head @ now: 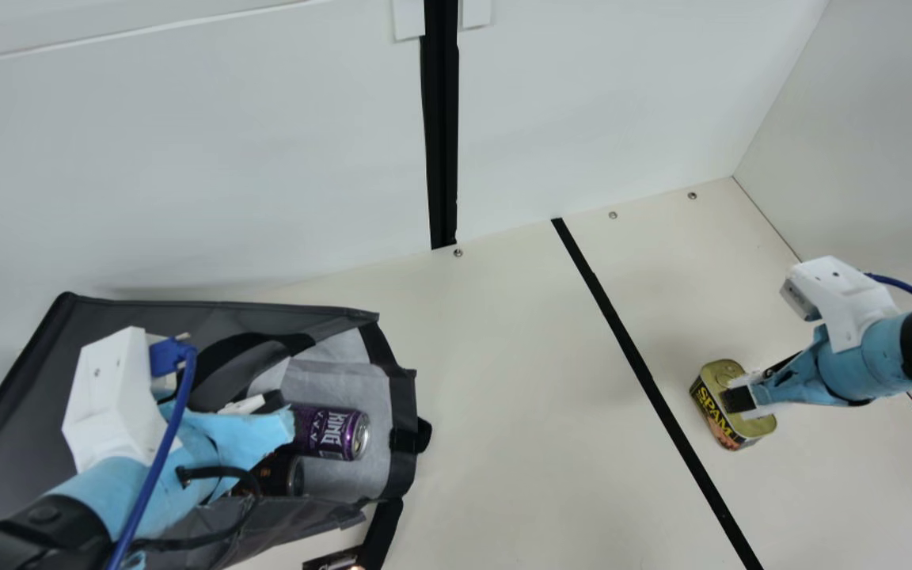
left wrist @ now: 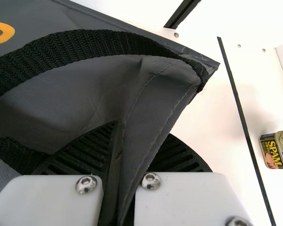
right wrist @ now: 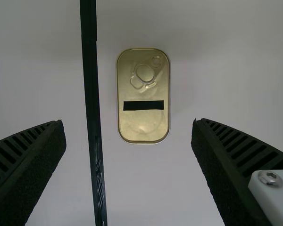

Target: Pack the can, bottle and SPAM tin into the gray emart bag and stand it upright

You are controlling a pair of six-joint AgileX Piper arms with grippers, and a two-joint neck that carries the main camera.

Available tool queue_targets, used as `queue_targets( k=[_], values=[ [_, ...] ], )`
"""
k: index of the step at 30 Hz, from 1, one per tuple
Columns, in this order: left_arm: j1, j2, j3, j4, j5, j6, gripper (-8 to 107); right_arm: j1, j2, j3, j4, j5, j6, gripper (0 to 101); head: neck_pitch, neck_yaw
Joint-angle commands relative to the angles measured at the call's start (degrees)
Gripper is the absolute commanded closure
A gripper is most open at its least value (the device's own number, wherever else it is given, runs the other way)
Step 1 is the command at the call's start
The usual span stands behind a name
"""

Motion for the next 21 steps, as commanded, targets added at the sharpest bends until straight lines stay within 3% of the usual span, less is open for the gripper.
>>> queue_targets(
  k=[1, 21],
  values=[
    [0.0, 0.0, 0.0, 0.0, 0.0, 0.0, 107, 0.2, 0.8, 0.4, -0.1, -0.8, 0.0, 6, -1.3, 0.0],
    [0.0, 0.0, 0.0, 0.0, 0.0, 0.0, 107, 2.3, 10.2, 1.9, -0.6, -8.5, -0.6, 6, -1.3, 0.0]
  ],
)
